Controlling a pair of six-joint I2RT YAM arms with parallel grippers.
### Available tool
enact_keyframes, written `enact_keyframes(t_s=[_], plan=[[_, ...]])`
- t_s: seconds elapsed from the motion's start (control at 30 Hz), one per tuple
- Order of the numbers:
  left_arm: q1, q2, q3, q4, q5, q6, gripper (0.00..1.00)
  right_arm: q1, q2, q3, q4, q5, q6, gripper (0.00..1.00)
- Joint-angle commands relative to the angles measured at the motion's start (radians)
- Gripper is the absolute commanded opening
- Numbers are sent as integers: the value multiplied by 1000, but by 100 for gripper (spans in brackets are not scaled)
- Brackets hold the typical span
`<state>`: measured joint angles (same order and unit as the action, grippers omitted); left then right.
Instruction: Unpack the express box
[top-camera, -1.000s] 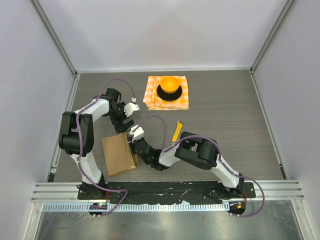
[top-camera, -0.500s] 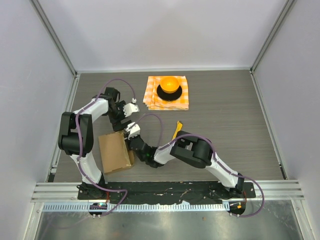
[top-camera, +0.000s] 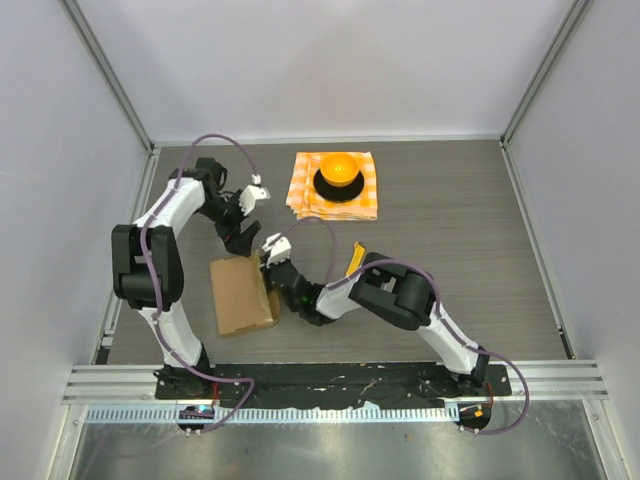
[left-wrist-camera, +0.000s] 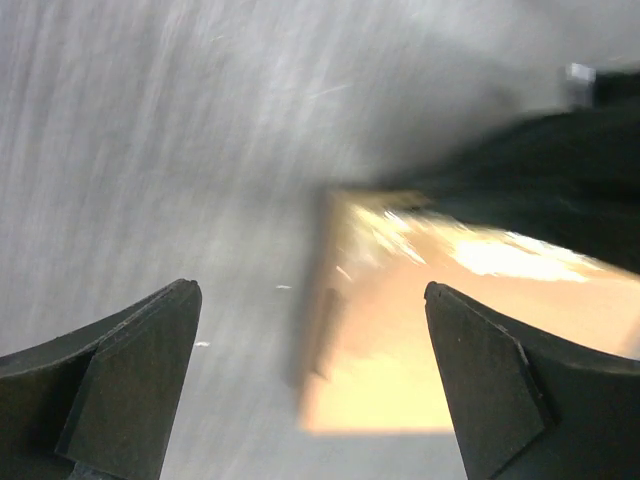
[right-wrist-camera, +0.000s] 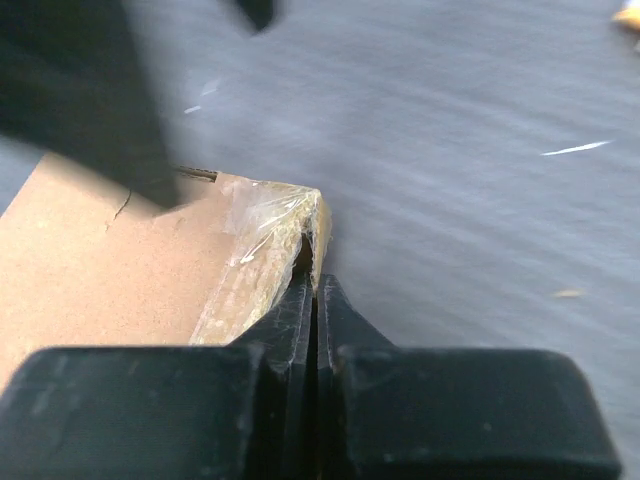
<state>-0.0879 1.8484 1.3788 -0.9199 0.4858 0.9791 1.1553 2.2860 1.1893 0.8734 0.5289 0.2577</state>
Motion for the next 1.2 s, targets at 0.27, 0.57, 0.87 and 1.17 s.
enact_keyframes(t_s=[0.27, 0.57, 0.87, 1.17], plan=[[80, -186, -147, -347, 60, -97, 99, -88, -136, -91, -113, 94, 44, 1], [83, -166, -226, -68, -42, -197, 100, -100, -66, -120, -62, -92, 201, 1], [83, -126, -222, 4, -107, -184, 100, -126, 15, -158, -25, -227, 390, 1], [83, -94, -299, 96, -171, -174, 100, -121, 26, -142, -100, -213, 394, 1]])
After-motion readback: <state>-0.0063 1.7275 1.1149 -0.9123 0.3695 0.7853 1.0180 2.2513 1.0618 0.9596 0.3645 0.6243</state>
